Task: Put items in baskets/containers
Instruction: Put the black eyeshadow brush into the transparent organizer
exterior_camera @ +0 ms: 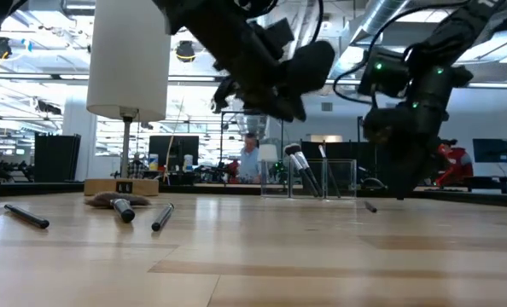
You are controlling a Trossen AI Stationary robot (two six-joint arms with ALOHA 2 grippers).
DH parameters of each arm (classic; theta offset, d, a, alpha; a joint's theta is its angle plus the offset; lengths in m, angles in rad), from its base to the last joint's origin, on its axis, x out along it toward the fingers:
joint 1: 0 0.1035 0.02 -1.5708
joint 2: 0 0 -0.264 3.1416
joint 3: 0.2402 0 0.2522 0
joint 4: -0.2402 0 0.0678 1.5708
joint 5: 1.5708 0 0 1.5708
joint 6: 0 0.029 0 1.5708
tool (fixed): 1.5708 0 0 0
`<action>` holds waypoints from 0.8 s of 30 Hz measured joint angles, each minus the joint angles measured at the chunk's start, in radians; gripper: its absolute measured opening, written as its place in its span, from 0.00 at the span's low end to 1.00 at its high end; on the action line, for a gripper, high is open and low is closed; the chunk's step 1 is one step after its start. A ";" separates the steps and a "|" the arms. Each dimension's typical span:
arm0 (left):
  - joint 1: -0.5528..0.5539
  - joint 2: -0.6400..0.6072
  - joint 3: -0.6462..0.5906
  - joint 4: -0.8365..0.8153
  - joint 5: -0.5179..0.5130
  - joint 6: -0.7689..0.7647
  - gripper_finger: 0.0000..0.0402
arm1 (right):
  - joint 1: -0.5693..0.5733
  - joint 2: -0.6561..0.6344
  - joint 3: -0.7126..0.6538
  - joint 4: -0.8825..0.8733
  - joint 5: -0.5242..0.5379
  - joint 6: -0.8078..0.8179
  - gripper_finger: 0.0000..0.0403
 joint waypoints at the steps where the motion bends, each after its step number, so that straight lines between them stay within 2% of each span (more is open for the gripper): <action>1: 0.011 -0.014 0.000 0.020 0.022 0.043 0.26 | 0.005 0.013 0.006 0.004 0.004 0.014 0.24; 3: 0.029 -0.038 0.003 0.061 0.074 0.107 0.26 | 0.023 0.023 0.017 0.002 0.031 0.026 0.24; 7: 0.035 -0.083 -0.009 0.054 0.103 0.209 0.26 | 0.103 -0.008 0.025 -0.004 0.200 0.108 0.24; 11: 0.035 -0.192 -0.133 0.175 0.148 0.278 0.26 | 0.216 -0.055 0.026 0.008 0.346 0.270 0.24; 14: 0.050 -0.286 -0.281 0.355 0.253 0.315 0.26 | 0.271 -0.054 0.027 0.035 0.365 0.402 0.24; 19: 0.081 -0.434 -0.520 0.703 0.514 0.339 0.26 | 0.292 0.039 0.072 0.012 0.363 0.543 0.24; 21: 0.081 -0.478 -0.588 0.785 0.580 0.338 0.26 | 0.285 0.090 0.134 -0.041 0.359 0.560 0.24; 24: 0.076 -0.545 -0.646 0.823 0.636 0.341 0.26 | 0.269 0.168 0.252 -0.142 0.360 0.565 0.24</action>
